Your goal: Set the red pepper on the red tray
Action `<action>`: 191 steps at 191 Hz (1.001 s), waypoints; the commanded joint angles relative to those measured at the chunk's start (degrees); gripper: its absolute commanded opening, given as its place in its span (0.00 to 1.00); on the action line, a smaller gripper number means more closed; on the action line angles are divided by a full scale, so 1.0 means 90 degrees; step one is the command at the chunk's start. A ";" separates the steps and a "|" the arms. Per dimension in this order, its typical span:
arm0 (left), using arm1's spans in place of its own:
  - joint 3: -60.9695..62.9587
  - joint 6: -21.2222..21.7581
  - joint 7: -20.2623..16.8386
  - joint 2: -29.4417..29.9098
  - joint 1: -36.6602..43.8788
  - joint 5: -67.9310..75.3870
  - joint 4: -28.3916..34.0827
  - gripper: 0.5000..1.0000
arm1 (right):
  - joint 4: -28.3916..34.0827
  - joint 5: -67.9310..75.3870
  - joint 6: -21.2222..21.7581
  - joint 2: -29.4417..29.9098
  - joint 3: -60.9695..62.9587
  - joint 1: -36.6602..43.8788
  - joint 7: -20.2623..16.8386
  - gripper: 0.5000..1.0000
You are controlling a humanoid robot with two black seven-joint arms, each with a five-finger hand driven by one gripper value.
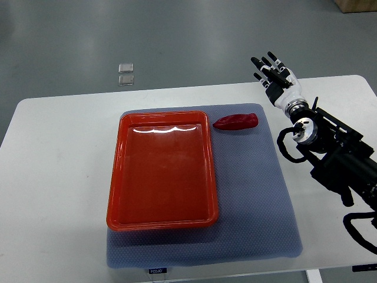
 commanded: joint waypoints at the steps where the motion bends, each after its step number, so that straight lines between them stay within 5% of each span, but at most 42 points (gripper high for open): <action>1: 0.0017 0.0000 0.0004 0.0000 -0.0019 0.0000 0.0005 1.00 | 0.0022 0.0002 -0.0009 -0.0028 0.0008 0.0000 -0.0010 0.83; 75: 0.0007 0.0000 0.0004 0.0000 -0.0019 0.0000 0.0005 1.00 | 0.0070 -0.0116 0.0000 -0.0242 -0.0012 0.0225 -0.0039 0.83; 191: 0.0017 0.0000 -0.0006 0.0000 -0.0019 0.0000 0.0005 1.00 | 0.0500 -0.3728 0.0410 -0.1150 -0.1105 0.0644 -0.0078 0.83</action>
